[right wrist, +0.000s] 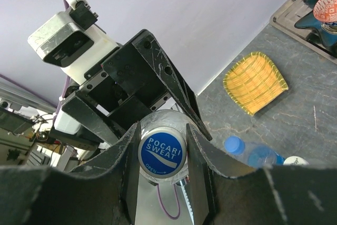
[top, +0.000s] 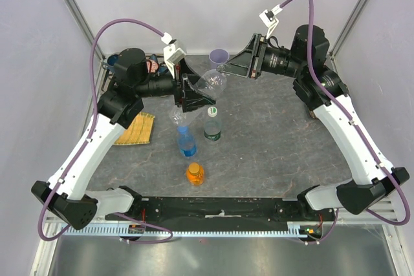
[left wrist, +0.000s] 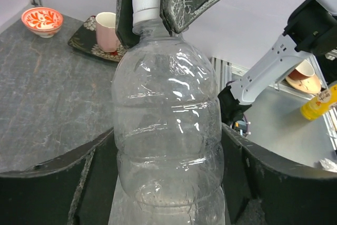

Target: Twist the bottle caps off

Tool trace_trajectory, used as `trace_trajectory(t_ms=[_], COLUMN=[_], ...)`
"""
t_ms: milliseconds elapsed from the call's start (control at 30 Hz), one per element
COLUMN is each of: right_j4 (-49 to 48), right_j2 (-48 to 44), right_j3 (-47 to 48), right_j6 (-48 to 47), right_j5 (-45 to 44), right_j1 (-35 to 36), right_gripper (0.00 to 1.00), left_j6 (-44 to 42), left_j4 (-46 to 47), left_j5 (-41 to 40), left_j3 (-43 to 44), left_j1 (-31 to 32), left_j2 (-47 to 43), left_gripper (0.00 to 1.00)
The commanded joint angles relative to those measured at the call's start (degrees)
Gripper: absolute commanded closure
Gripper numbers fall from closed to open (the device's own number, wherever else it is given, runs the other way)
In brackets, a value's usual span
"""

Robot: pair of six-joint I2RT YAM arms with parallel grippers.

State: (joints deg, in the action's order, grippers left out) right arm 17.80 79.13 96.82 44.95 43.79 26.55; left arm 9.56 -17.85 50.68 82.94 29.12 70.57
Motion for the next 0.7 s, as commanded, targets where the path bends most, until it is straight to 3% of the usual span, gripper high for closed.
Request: trace_trajectory(t_ms=[0, 133, 200, 233, 267, 300, 333, 433, 667], right_j4=[-0.8, -0.2, 0.0, 0.2, 1.6, 2.9, 4.2, 7.0, 7.4], right_j2=[-0.2, -0.2, -0.3, -0.3, -0.5, -1.0, -1.5, -3.9, -5.6], right_j3=[2.9, 3.2, 3.3, 3.4, 4.1, 4.6, 5.6, 7.3, 7.5], right_j6=[-1.0, -1.4, -2.0, -2.3, -3.1, -5.6, -6.8, -9.5, -5.9], right_j5=[0.7, 0.4, 0.2, 0.1, -1.8, -3.6, -5.7, -16.3, -29.4], right_j1=[0.9, 1.1, 1.1, 1.1, 1.3, 1.3, 1.3, 1.4, 1.4], right_gripper=[1.00, 1.00, 1.00, 0.93, 0.79, 0.64, 0.43, 0.26, 0.23], left_j6=[0.4, 0.5, 0.4, 0.4, 0.3, -0.1, -0.2, -1.0, -4.0], left_j4=[-0.1, 0.0, -0.2, -0.1, -0.1, -0.1, -0.3, 0.3, 4.9], left_j5=[7.3, 8.6, 9.4, 9.4, 9.1, 7.9, 7.1, 1.3, -22.1], left_j3=[-0.2, -0.8, -0.9, -1.0, -1.0, -1.1, -1.3, -2.2, -5.5], left_j1=[0.3, 0.4, 0.4, 0.4, 0.4, 0.4, 0.4, 0.5, 4.1], left_j2=[0.4, 0.4, 0.1, 0.0, -0.2, -0.5, -0.8, -1.8, -4.2], left_gripper=[0.27, 0.51, 0.57, 0.59, 0.59, 0.59, 0.58, 0.57, 0.59])
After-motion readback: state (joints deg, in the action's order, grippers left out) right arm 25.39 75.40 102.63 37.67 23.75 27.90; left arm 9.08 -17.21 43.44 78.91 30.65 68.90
